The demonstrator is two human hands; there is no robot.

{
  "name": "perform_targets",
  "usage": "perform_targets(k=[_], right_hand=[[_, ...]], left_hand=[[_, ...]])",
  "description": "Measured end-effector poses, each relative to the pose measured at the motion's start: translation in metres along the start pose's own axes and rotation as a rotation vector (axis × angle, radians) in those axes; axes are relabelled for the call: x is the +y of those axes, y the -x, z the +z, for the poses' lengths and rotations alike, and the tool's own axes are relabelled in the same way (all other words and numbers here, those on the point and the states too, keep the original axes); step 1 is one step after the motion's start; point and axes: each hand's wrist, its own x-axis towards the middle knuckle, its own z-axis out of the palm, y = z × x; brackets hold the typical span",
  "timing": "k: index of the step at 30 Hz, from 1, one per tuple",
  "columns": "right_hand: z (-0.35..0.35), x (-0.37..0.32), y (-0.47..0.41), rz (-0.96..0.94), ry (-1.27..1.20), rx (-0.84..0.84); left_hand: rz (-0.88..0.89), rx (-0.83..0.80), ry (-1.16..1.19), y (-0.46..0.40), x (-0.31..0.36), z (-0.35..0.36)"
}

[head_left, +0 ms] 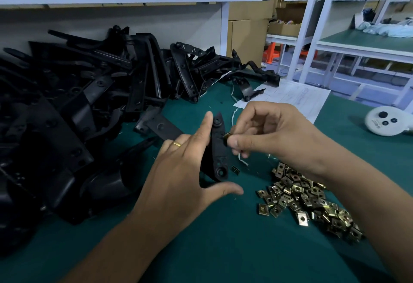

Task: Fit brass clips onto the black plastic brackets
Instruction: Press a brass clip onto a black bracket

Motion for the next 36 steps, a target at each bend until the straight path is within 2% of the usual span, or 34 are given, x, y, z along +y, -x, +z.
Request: perform_targets(k=[5, 12, 18, 20, 24, 26, 30, 36], right_hand=[[0.013, 0.007, -0.004, 0.004, -0.202, 0.056], [0.016, 0.013, -0.005, -0.005, -0.177, 0.067], [0.015, 0.013, -0.007, 0.031, -0.173, 0.121], [0.014, 0.013, -0.007, 0.061, -0.212, 0.163], [0.017, 0.011, -0.008, 0.113, -0.279, 0.188], [0.020, 0.010, -0.008, 0.111, -0.312, 0.179], [0.026, 0.011, -0.008, 0.138, -0.358, 0.198], [0.031, 0.014, -0.008, 0.173, -0.387, 0.243]], left_hand=[[-0.109, -0.143, 0.219, 0.005, -0.009, 0.005], [-0.112, -0.182, 0.496, 0.005, -0.021, 0.008], [-0.220, -0.194, 0.705, -0.001, -0.028, 0.010], [-0.208, -0.176, 0.657, 0.000, -0.028, 0.010], [-0.117, 0.061, 0.198, 0.001, -0.020, 0.006], [-0.037, 0.153, 0.056, -0.001, -0.016, 0.005], [0.035, 0.217, 0.019, -0.005, -0.016, 0.004], [0.057, 0.167, 0.016, -0.005, -0.012, 0.002]])
